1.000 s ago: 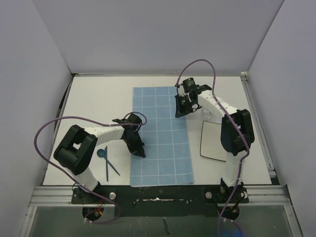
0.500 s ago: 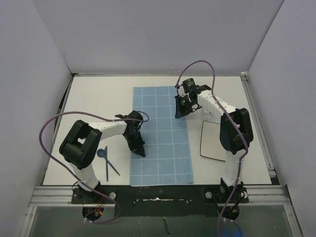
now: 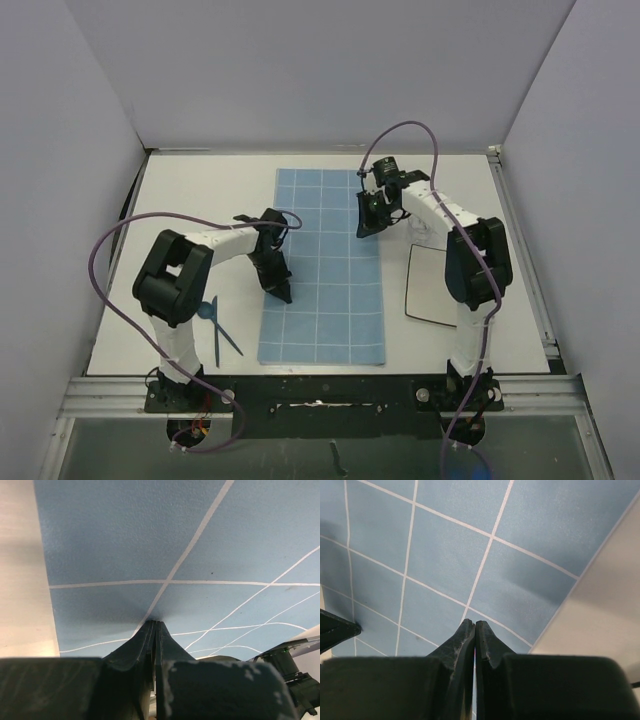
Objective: Set the dinner table for one person
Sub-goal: Flatten out the napkin at the center of the board, then pick up the plate at the center of the board.
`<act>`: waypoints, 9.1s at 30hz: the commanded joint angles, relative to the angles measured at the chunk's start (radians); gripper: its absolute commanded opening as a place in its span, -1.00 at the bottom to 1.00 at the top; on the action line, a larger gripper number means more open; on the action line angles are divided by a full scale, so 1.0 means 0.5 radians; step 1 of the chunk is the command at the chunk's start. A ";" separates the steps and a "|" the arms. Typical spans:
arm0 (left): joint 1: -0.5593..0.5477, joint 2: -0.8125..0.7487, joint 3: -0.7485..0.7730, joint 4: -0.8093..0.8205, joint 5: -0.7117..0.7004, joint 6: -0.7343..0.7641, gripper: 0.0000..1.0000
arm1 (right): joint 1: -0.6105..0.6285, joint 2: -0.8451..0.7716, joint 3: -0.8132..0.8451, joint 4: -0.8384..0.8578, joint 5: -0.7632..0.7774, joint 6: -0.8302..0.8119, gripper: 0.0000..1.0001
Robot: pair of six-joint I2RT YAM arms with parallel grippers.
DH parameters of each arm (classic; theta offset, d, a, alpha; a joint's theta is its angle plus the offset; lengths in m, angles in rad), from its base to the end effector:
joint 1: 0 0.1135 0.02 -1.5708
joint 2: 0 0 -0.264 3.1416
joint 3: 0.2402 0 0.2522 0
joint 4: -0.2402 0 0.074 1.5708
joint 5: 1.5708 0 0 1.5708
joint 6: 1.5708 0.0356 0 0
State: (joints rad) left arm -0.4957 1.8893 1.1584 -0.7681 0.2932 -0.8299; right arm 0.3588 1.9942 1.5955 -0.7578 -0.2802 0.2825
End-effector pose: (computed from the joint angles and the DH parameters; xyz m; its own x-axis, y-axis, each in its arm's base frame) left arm 0.2879 -0.1674 0.1376 -0.9416 -0.2939 0.1643 -0.3277 0.9118 -0.2475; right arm 0.3908 0.1571 0.2153 -0.9463 -0.0688 -0.3160 -0.1852 0.9162 0.3553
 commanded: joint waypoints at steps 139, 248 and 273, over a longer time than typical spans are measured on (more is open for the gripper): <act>-0.766 0.894 1.443 0.810 0.473 0.566 0.16 | -1.511 -1.439 -1.019 -0.154 0.047 0.291 -1.00; -0.782 1.345 1.373 1.274 0.893 0.214 0.17 | -1.241 -0.340 -1.072 0.050 1.176 0.776 -1.00; -0.997 1.577 1.987 0.280 0.131 0.469 0.13 | -1.094 -0.207 -1.080 0.140 1.019 0.804 -1.00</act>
State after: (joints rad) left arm -0.9329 2.5584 2.1773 -0.5507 0.5152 -0.6472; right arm -0.2344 1.8133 1.1046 -0.7361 0.5102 0.6144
